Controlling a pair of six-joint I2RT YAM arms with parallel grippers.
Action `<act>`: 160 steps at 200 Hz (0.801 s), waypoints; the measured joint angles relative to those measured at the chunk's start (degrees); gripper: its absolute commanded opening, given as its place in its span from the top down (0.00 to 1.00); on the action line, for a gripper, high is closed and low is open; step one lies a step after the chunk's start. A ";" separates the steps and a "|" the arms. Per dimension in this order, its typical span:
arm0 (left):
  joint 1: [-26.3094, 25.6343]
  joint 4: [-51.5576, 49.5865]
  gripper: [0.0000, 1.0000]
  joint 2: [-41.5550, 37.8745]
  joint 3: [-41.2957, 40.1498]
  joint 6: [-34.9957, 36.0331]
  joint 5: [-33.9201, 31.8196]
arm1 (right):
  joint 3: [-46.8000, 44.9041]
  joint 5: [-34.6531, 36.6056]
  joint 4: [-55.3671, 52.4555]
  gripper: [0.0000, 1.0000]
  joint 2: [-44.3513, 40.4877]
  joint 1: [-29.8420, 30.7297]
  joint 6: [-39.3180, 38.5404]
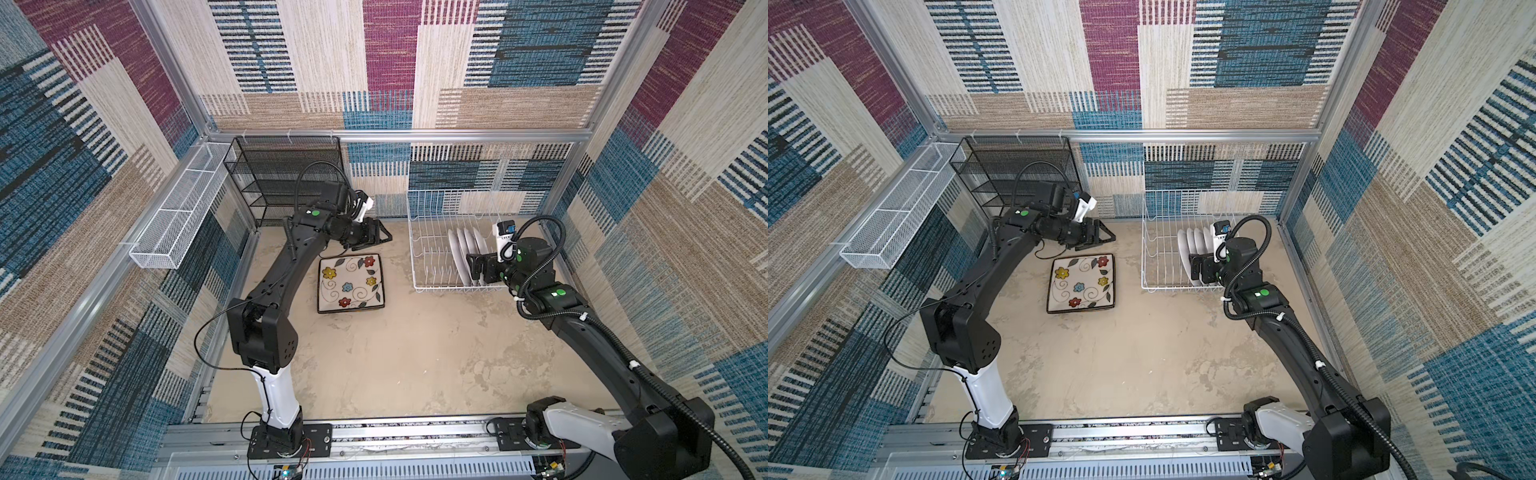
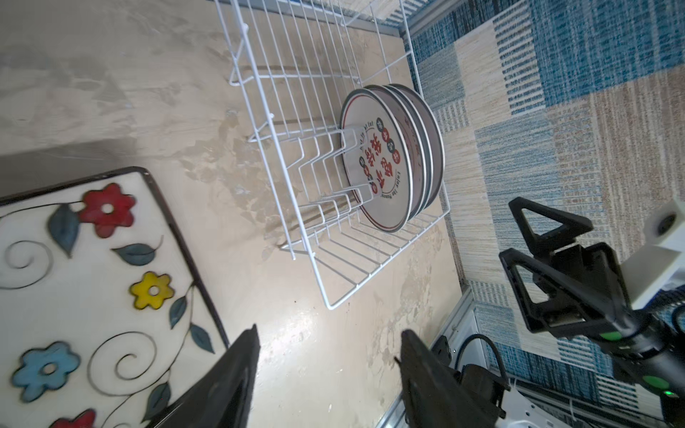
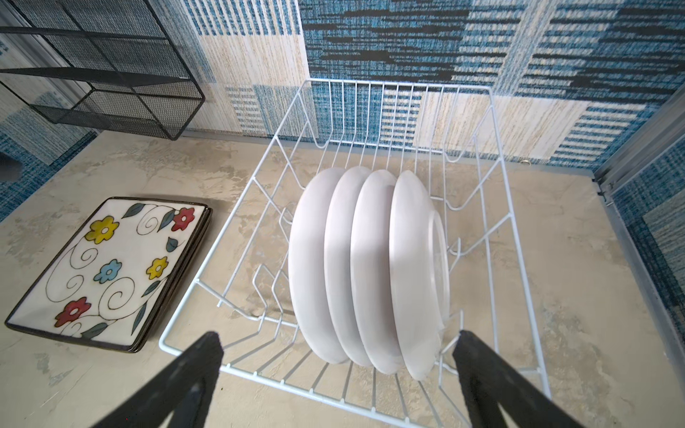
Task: Unload the plates from the dish rack
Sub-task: Pick up a plate from the dish rack.
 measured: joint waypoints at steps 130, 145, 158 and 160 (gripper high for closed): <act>-14.45 8.20 0.44 20.52 16.63 -12.15 -0.31 | -5.05 -2.34 -0.87 0.00 -3.41 -2.12 1.77; -15.21 8.26 0.45 22.27 18.78 -12.72 -0.48 | -5.05 -2.19 -0.70 0.00 -3.80 -2.32 1.77; -15.76 8.39 0.47 23.47 20.22 -12.92 -0.48 | -5.05 -1.88 -0.26 0.00 -3.93 -2.47 1.77; -15.80 8.46 0.47 23.65 20.41 -12.98 -0.48 | -5.05 -1.88 -0.17 0.00 -3.93 -2.45 1.77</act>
